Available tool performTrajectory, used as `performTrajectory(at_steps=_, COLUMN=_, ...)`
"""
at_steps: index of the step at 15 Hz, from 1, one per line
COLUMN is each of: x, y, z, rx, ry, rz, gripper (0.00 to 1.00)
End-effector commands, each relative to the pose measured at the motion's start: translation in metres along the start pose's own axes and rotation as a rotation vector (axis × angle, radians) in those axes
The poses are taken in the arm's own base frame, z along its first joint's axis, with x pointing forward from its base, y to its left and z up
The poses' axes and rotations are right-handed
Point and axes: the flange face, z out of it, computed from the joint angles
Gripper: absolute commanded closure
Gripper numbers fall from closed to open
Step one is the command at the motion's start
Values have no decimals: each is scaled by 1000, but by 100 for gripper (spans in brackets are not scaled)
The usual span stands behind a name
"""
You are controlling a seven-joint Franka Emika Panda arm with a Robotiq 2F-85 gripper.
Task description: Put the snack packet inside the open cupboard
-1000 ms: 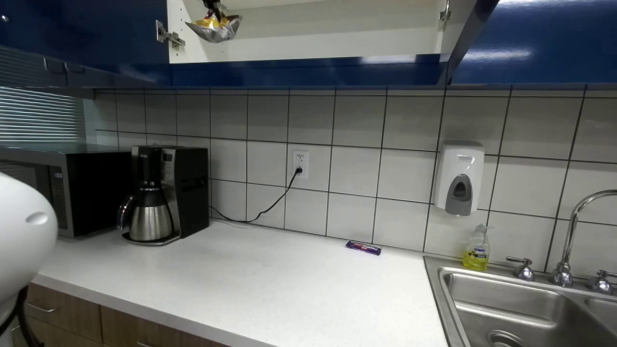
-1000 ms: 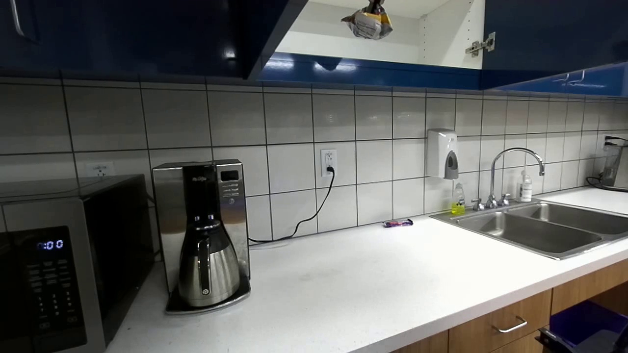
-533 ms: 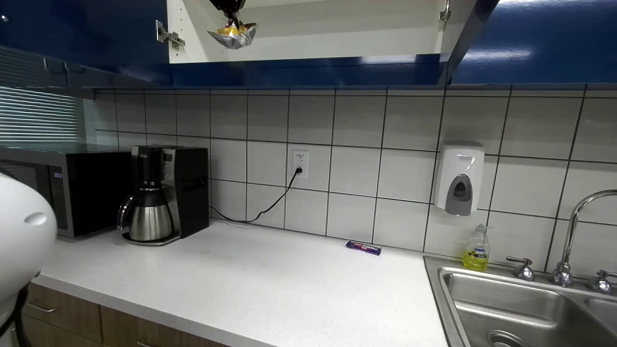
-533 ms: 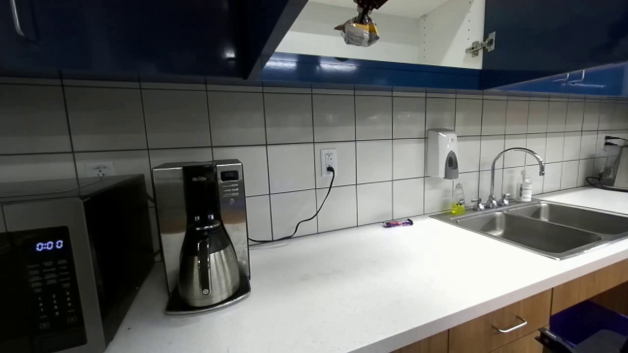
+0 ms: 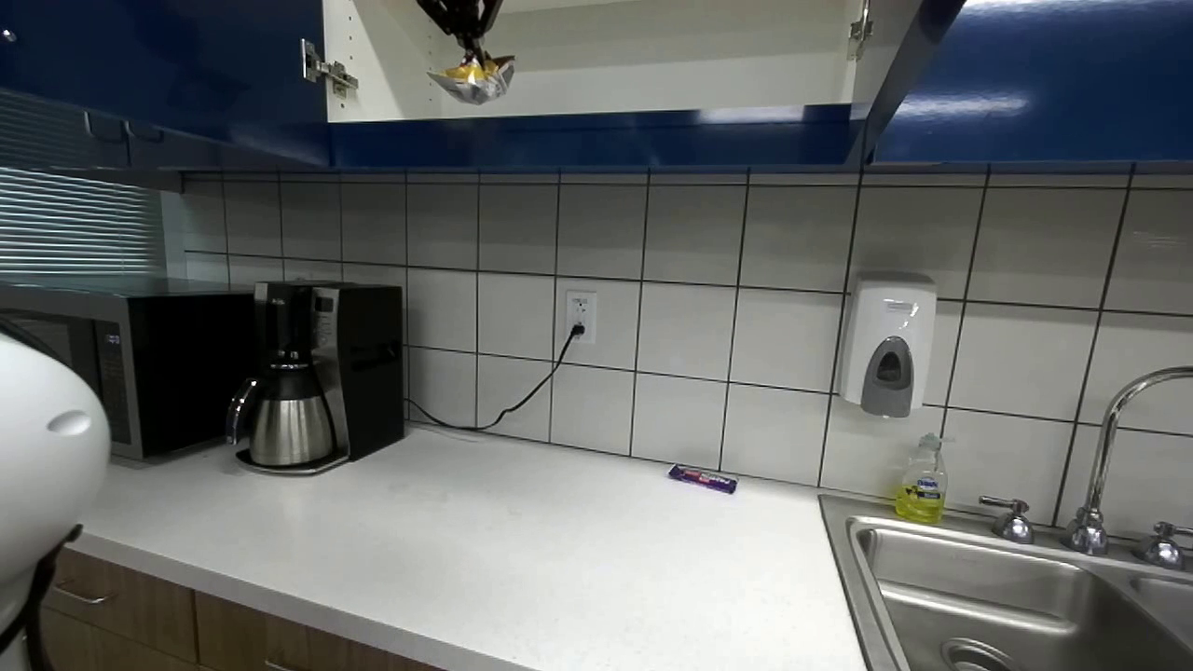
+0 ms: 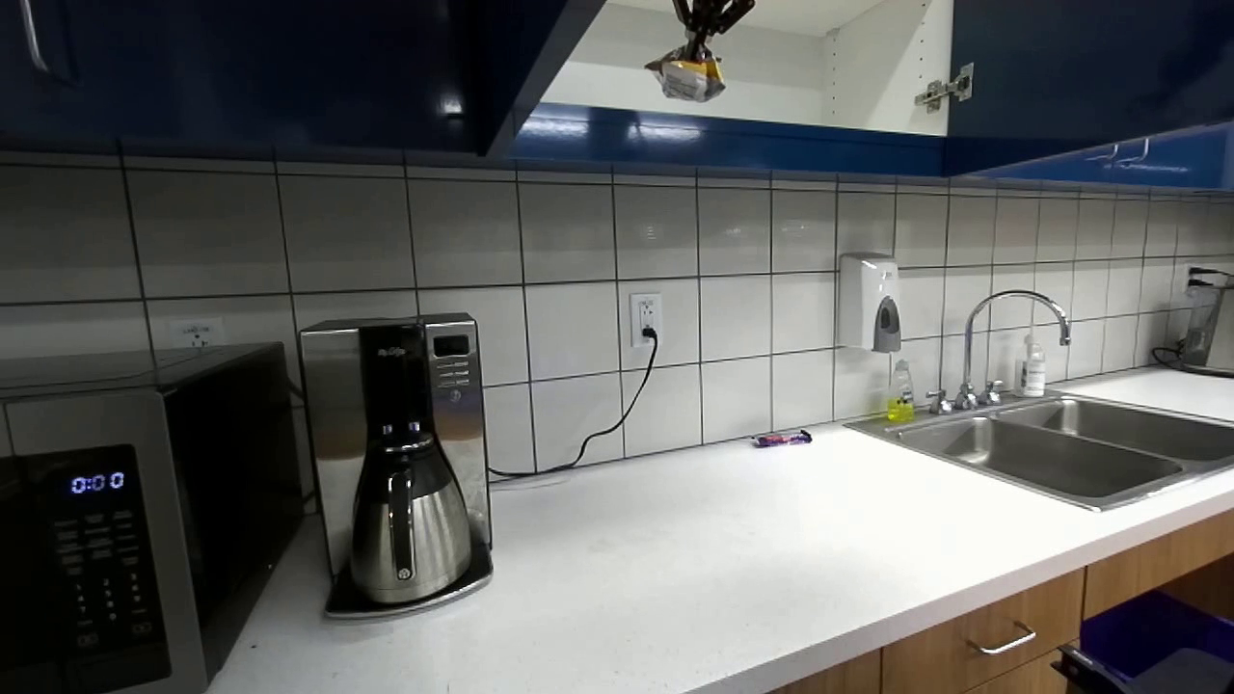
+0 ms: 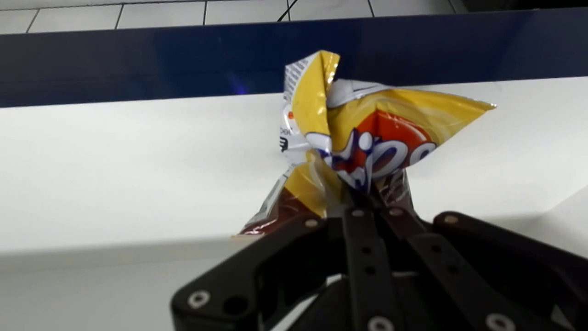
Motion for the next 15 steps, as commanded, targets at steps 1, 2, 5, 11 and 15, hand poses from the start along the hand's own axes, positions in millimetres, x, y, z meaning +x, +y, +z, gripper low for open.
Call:
performTrajectory(at_steps=1, x=17, y=10, z=3, rx=-32, ry=34, rz=28, gripper=100)
performTrajectory(at_steps=2, x=19, y=13, z=6, rx=-34, ry=34, rz=32, gripper=100)
performTrajectory(at_steps=5, x=26, y=22, z=16, rx=-43, ry=33, rz=46, gripper=100)
performTrajectory(at_steps=11, x=36, y=29, z=47, rx=-53, ry=14, rz=60, gripper=100)
performTrajectory(at_steps=15, x=39, y=29, z=64, rx=-56, ry=-1, rz=70, gripper=100)
